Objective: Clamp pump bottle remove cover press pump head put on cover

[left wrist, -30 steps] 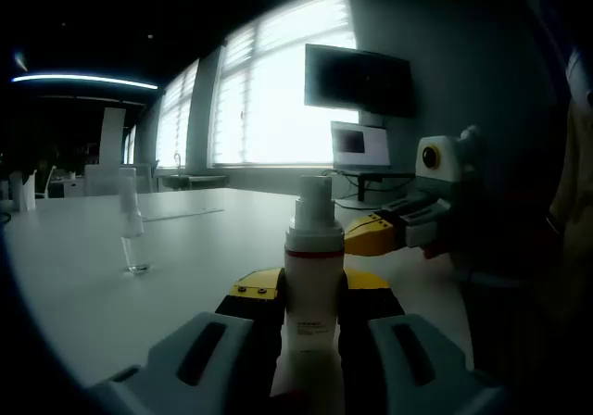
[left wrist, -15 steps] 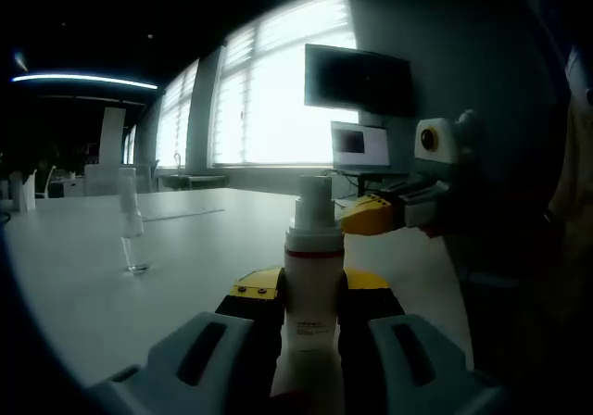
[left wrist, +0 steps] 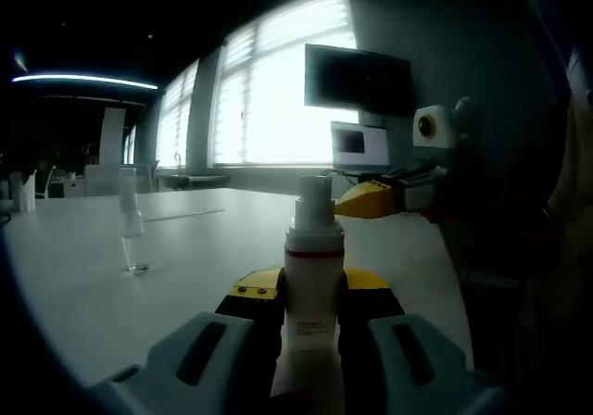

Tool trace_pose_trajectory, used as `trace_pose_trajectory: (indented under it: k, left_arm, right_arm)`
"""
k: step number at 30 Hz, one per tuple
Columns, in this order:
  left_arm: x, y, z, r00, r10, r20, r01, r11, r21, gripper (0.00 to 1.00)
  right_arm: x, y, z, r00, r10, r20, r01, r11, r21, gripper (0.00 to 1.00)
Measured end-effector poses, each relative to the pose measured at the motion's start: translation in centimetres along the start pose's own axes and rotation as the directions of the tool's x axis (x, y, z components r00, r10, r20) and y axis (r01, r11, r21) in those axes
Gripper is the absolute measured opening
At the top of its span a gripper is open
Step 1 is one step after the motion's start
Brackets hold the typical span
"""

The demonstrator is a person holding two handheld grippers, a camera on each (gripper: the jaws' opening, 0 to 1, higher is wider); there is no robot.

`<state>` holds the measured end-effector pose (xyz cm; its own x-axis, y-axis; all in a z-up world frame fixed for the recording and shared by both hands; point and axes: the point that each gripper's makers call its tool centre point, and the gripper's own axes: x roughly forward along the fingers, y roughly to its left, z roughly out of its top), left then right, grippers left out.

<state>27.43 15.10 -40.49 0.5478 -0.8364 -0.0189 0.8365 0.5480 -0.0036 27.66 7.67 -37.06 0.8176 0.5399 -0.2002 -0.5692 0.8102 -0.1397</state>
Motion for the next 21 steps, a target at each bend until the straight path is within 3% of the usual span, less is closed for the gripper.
trace_pose_trajectory:
  k: [13,21]
  left_arm:
    - [0.0,0.1,0.0,1.000,0.000,0.000,0.000,1.000,-0.001,0.13]
    - [-0.1,0.0,0.0,1.000,-0.002,-0.001,0.002,1.000,-0.004,0.13]
  right_arm:
    - [0.3,0.3,1.7,0.998,0.058,-0.012,-0.058,0.996,-0.070,0.00]
    - [0.9,0.8,2.2,0.994,0.093,-0.053,-0.100,0.986,-0.137,0.00]
